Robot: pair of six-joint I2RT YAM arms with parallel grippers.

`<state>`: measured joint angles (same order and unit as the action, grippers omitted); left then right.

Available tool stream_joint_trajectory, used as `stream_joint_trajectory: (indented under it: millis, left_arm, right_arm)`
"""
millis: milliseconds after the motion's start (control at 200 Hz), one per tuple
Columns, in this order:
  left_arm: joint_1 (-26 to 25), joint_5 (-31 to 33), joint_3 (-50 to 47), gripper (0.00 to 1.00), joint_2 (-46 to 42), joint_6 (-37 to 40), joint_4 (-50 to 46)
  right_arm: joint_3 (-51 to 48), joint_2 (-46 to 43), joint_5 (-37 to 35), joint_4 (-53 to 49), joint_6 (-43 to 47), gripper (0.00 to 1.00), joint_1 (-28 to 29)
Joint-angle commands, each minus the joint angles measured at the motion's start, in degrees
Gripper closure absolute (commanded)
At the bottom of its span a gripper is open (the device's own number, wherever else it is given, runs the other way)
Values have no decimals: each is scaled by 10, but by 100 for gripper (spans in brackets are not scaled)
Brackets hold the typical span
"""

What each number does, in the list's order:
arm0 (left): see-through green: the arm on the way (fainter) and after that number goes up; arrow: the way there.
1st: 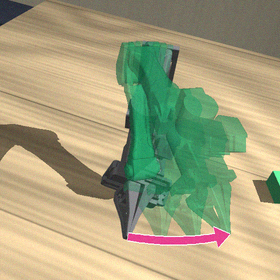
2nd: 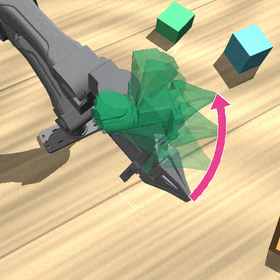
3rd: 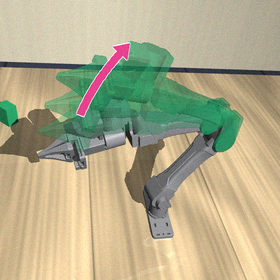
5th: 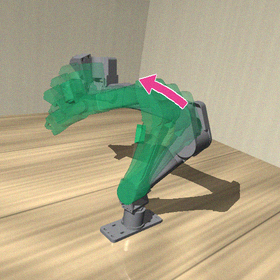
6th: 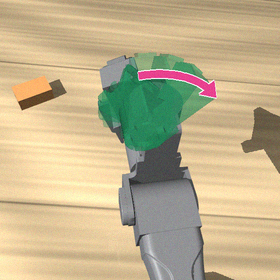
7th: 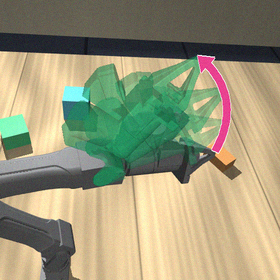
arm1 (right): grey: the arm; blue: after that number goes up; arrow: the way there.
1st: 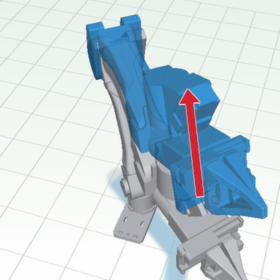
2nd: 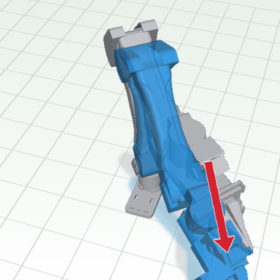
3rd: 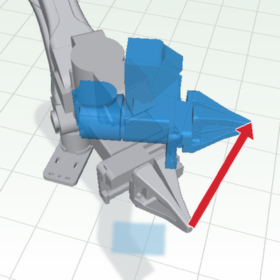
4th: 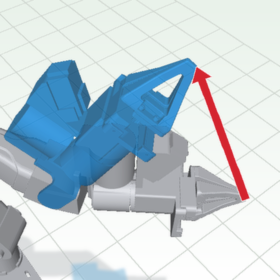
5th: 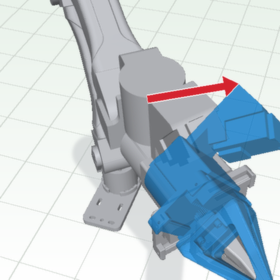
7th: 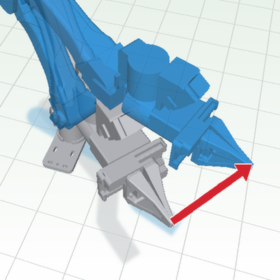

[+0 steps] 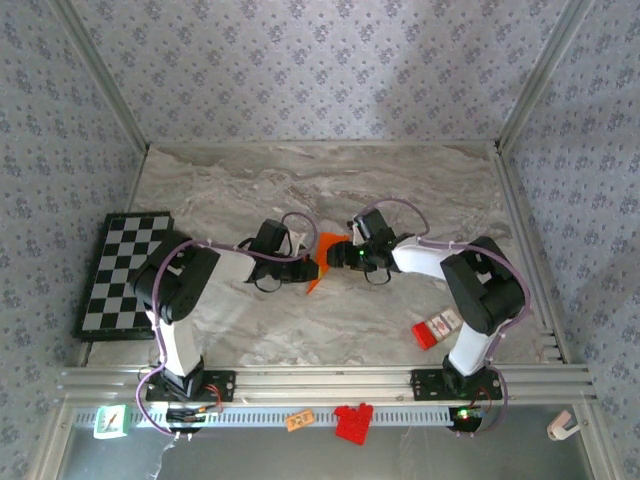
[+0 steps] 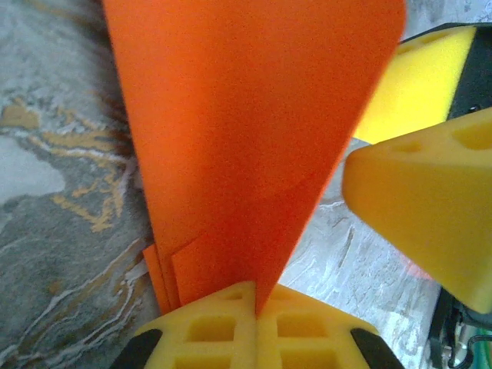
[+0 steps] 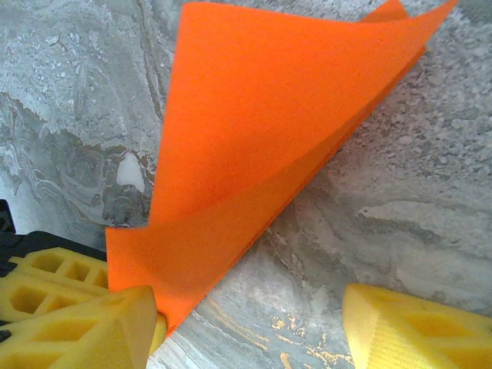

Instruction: Fold a paper plane with a square sheet of paper (pick it up from the middle)

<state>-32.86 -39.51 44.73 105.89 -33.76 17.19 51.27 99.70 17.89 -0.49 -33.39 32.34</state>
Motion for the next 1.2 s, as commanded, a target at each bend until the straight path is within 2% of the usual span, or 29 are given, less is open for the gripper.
stream_joint_trajectory:
  millis: [0,405,705,870,1194]
  left_arm:
    - [5,-21,3,99,14,-16,13]
    - [10,-25,-3,96,26,-26,22]
    - [11,-24,-3,85,31,-23,16]
    - [12,-22,-1,85,34,-18,8]
    - [12,-15,2,91,38,-14,-9]
  right_arm:
    - [23,24,16,-5,12,33,4]
    - [64,73,-14,-64,7,35,8]
    - [97,111,-28,-97,2,32,20]
    - [110,123,-39,-116,-1,30,25]
    - [122,138,-55,-147,-14,28,26]
